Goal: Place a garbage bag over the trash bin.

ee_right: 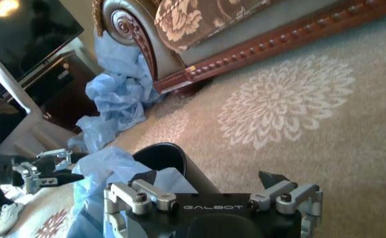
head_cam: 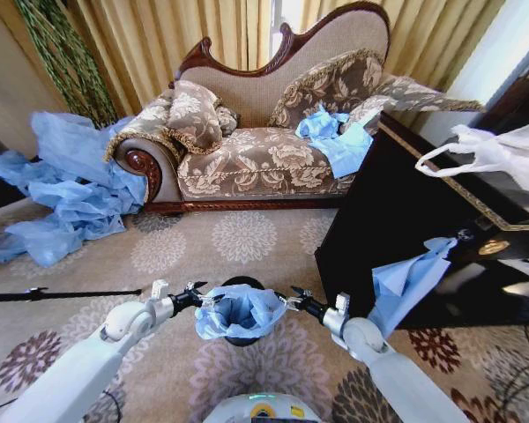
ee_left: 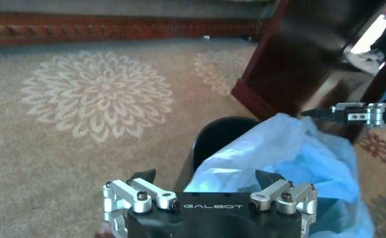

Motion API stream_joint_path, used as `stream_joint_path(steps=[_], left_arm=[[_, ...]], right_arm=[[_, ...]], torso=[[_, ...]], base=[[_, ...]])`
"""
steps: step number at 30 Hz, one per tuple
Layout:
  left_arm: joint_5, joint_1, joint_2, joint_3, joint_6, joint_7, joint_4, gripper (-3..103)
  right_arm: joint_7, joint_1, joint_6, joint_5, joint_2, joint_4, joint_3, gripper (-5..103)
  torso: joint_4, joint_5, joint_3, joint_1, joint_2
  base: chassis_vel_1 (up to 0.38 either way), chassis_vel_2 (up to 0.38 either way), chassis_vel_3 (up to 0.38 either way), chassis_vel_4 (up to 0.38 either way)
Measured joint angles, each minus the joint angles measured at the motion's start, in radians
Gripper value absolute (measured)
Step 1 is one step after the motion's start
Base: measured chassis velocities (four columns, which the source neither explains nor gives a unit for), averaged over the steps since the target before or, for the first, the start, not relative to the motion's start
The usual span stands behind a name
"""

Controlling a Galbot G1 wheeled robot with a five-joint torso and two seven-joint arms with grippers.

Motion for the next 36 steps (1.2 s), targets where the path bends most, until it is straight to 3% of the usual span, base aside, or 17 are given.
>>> stream_joint_path(steps=[4, 8, 11, 13, 15, 18, 20, 21, 24, 27, 31, 33, 35, 36], left_arm=[[0.009, -0.019, -0.012, 0.014, 0.002, -0.023, 0.029, 103], [0.009, -0.024, -0.016, 0.018, 0.001, -0.027, 0.040, 97], [0.009, -0.022, -0.021, 0.019, -0.002, -0.030, 0.045, 89], [0.009, -0.016, -0.030, 0.019, -0.006, -0.032, 0.046, 81], [0.009, -0.015, -0.033, 0.019, -0.007, -0.034, 0.046, 77], [0.009, -0.012, -0.044, 0.019, -0.010, -0.037, 0.046, 69], [0.009, -0.012, -0.045, 0.019, -0.010, -0.038, 0.046, 65], [0.009, -0.010, -0.048, 0.019, -0.011, -0.038, 0.046, 61], [0.009, -0.009, -0.052, 0.019, -0.012, -0.042, 0.046, 57], [0.008, -0.009, -0.062, 0.019, -0.017, -0.051, 0.048, 45], [0.007, -0.009, -0.071, 0.020, -0.024, -0.059, 0.048, 34], [0.007, -0.009, -0.074, 0.020, -0.027, -0.063, 0.048, 30], [0.007, -0.009, -0.075, 0.020, -0.028, -0.064, 0.048, 26], [0.006, -0.008, -0.077, 0.020, -0.029, -0.066, 0.048, 22]], right_arm=[[-0.012, 0.027, 0.006, -0.001, 0.017, -0.051, -0.035, 100], [-0.024, 0.032, 0.006, 0.004, 0.023, -0.062, -0.048, 100], [-0.029, 0.032, 0.006, 0.012, 0.022, -0.062, -0.060, 94], [-0.031, 0.029, 0.006, 0.016, 0.026, -0.060, -0.069, 79], [-0.031, 0.029, 0.006, 0.018, 0.028, -0.059, -0.070, 79], [-0.031, 0.021, 0.008, 0.020, 0.030, -0.047, -0.071, 63], [-0.031, 0.017, 0.009, 0.020, 0.028, -0.042, -0.071, 63], [-0.030, 0.012, 0.009, 0.020, 0.025, -0.034, -0.070, 52], [-0.024, 0.001, 0.011, 0.020, 0.018, -0.019, -0.067, 47], [-0.016, -0.011, 0.019, 0.007, 0.016, -0.010, -0.065, 30], [0.004, -0.013, 0.031, -0.007, 0.027, -0.008, -0.066, 20], [0.012, -0.012, 0.040, -0.021, 0.034, -0.008, -0.068, 9], [0.015, -0.012, 0.042, -0.024, 0.035, -0.008, -0.069, 9], [0.024, -0.010, 0.045, -0.028, 0.037, -0.003, -0.071, 2]], torso=[[-0.0003, 0.0000, 0.000, 0.000, 0.000], [-0.0003, 0.0000, 0.000, 0.000, 0.000], [-0.0003, 0.0000, 0.000, 0.000, 0.000], [-0.0003, -0.0001, 0.000, 0.000, 0.000], [-0.0003, 0.0000, 0.000, 0.000, 0.000], [-0.0002, 0.0000, 0.000, 0.000, 0.000], [-0.0003, 0.0000, 0.000, 0.000, 0.000], [-0.0003, 0.0001, 0.000, 0.000, 0.000], [-0.0003, -0.0001, 0.000, 0.000, 0.000], [-0.0003, 0.0000, 0.000, 0.000, 0.000], [-0.0003, 0.0000, 0.000, 0.000, 0.000], [-0.0003, 0.0000, 0.000, 0.000, 0.000], [-0.0003, 0.0000, 0.000, 0.000, 0.000], [-0.0003, 0.0000, 0.000, 0.000, 0.000]], base=[[0.000, 0.000, 0.000, 0.000], [0.000, 0.000, 0.000, 0.000], [0.000, 0.000, 0.000, 0.000], [0.000, 0.000, 0.000, 0.000], [0.000, 0.000, 0.000, 0.000], [0.000, 0.000, 0.000, 0.000], [0.000, 0.000, 0.000, 0.000], [0.000, 0.000, 0.000, 0.000], [0.000, 0.000, 0.000, 0.000], [0.000, 0.000, 0.000, 0.000], [0.000, 0.000, 0.000, 0.000], [0.000, 0.000, 0.000, 0.000], [0.000, 0.000, 0.000, 0.000], [0.000, 0.000, 0.000, 0.000]])
